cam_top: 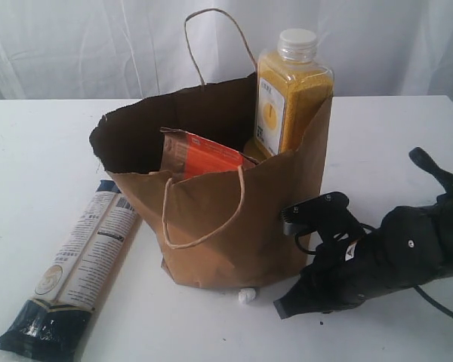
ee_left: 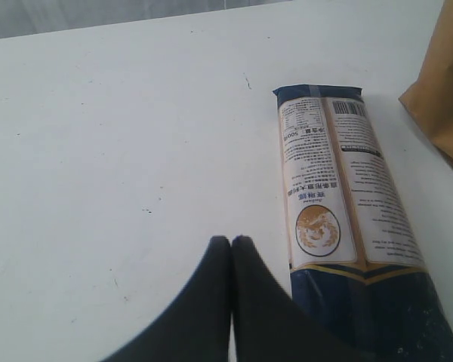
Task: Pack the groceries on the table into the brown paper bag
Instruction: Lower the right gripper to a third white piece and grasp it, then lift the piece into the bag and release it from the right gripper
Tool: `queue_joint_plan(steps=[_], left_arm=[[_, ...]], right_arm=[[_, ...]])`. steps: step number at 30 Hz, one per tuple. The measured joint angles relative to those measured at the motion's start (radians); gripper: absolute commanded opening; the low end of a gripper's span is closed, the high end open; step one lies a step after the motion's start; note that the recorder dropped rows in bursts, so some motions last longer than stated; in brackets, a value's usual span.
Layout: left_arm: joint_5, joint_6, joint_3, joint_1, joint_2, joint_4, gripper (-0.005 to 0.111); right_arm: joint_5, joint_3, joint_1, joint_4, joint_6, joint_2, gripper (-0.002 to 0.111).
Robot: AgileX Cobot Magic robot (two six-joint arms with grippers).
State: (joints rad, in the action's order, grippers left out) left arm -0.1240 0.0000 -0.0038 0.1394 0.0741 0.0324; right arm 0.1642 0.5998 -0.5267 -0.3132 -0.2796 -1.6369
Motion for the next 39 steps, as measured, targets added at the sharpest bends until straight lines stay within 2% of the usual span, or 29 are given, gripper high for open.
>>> queue_joint_plan(steps=[2, 9, 17, 23, 30, 39], left_arm=[[0.000, 0.000, 0.000, 0.000, 0.000, 0.000, 0.000], [0.000, 0.000, 0.000, 0.000, 0.000, 0.000, 0.000], [0.000, 0.000, 0.000, 0.000, 0.000, 0.000, 0.000], [0.000, 0.000, 0.000, 0.000, 0.000, 0.000, 0.000], [0.000, 0.000, 0.000, 0.000, 0.000, 0.000, 0.000], [0.000, 0.000, 0.000, 0.000, 0.000, 0.000, 0.000]], right_arm=[[-0.021, 0.000, 0.000, 0.000, 0.000, 0.000, 0.000], [-0.024, 0.000, 0.000, 0.000, 0.000, 0.004, 0.000], [0.073, 0.000, 0.000, 0.000, 0.000, 0.093, 0.000], [0.128, -0.018, -0.002, 0.000, 0.000, 0.189, 0.000], [0.151, -0.116, -0.002, 0.000, 0.037, 0.326, 0.000], [0.178, -0.149, -0.002, -0.003, 0.061, 0.587, 0.000]])
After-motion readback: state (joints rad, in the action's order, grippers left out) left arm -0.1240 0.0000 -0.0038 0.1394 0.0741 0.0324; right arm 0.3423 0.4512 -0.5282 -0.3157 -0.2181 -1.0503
